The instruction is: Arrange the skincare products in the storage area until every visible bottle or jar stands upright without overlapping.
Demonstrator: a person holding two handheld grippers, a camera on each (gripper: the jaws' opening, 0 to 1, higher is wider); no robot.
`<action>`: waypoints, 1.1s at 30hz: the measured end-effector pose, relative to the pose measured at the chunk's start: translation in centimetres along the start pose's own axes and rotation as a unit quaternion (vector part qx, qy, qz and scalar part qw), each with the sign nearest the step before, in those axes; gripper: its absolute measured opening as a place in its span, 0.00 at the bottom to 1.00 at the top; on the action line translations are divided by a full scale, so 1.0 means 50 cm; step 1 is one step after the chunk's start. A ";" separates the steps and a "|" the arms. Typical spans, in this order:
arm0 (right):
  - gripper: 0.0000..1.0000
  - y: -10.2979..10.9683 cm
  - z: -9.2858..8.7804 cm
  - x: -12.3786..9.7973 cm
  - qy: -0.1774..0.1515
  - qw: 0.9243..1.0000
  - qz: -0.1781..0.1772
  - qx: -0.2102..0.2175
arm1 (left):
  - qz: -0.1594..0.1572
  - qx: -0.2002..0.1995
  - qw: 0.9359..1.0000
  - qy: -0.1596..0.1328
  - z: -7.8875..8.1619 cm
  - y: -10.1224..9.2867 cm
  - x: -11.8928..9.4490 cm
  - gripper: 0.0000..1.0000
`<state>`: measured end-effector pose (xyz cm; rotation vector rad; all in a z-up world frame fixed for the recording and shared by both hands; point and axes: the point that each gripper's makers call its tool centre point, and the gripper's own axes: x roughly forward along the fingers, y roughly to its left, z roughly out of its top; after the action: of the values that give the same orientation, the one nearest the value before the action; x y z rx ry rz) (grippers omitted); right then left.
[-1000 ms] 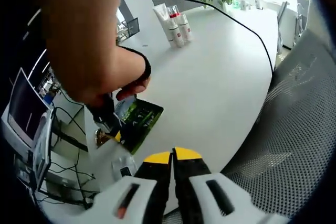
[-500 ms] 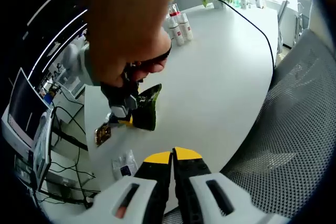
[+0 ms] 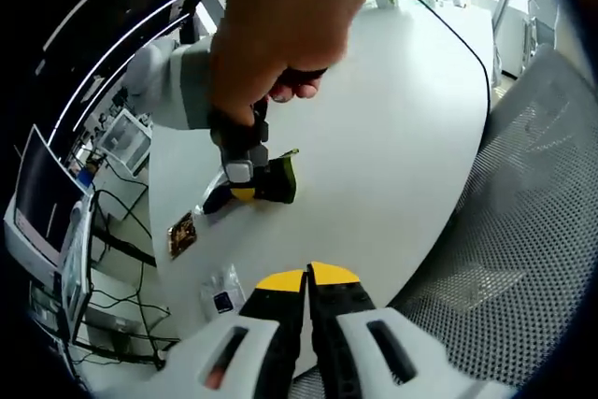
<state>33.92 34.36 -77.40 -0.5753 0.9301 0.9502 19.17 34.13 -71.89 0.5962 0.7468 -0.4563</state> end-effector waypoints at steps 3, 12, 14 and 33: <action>0.03 -0.002 -0.017 -0.019 -0.026 0.999 -0.003 0.025 | -0.004 0.003 1.000 0.005 -0.003 -0.004 0.002 0.00; 0.02 0.019 -0.100 -0.118 -0.075 0.995 0.029 0.054 | -0.017 0.014 1.000 0.014 -0.008 -0.016 0.007 0.00; 0.02 0.030 -0.125 -0.149 -0.088 0.995 0.031 0.034 | -0.019 0.016 1.000 0.015 -0.007 -0.019 0.007 0.00; 0.02 0.152 -0.262 -0.325 -0.186 0.979 0.039 0.073 | -0.085 0.034 0.996 -0.013 0.022 -0.072 0.006 0.00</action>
<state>17.68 21.07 -70.05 -0.2247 0.6809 1.0091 17.83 30.70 -72.65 0.5911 0.7624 -0.6468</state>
